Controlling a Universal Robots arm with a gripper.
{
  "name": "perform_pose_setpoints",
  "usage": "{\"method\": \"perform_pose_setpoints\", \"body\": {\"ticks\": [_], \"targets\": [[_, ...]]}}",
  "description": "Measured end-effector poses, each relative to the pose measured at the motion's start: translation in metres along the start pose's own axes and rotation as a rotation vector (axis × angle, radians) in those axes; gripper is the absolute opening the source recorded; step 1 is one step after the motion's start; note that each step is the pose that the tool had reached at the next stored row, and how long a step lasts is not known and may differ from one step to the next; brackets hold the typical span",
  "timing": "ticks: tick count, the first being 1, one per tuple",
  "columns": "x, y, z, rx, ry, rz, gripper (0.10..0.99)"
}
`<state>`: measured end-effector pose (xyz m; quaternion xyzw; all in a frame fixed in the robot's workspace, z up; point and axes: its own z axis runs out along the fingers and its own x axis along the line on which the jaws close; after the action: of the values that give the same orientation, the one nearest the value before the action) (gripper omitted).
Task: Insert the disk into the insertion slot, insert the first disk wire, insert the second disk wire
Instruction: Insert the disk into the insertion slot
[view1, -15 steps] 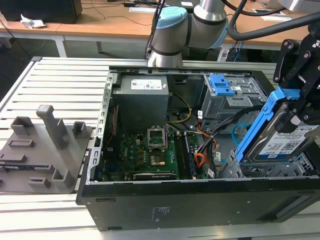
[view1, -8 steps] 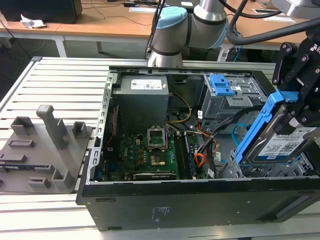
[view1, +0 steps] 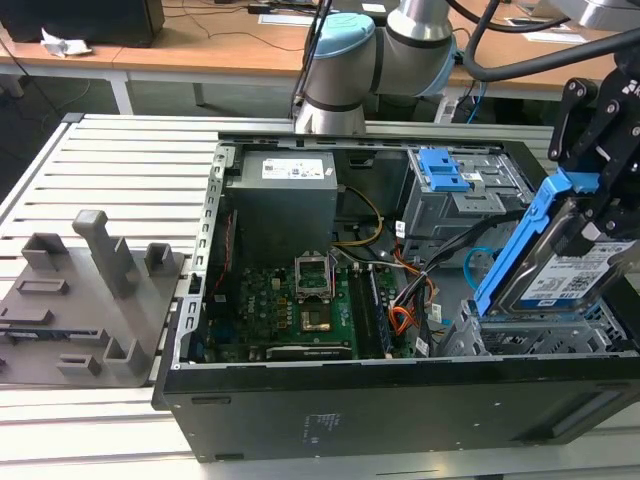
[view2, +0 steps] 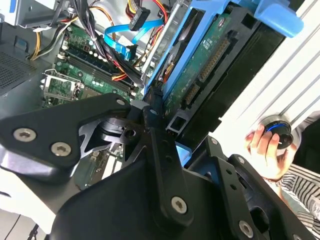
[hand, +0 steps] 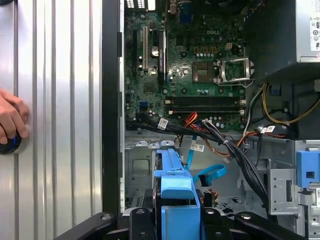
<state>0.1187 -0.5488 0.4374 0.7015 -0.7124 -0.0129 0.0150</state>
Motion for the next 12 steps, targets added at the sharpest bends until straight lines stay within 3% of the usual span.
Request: {"method": "perform_pose_setpoints", "body": {"ticks": [6,10,12], "targets": [[0.0,-0.0004,0.0071,0.0,-0.0001,0.0,0.365],[-0.0001,-0.0009,0.0196,0.0,-0.0001,0.0,0.365],[-0.0001,-0.0009,0.0217,0.0,0.0001,0.0,0.365]]}}
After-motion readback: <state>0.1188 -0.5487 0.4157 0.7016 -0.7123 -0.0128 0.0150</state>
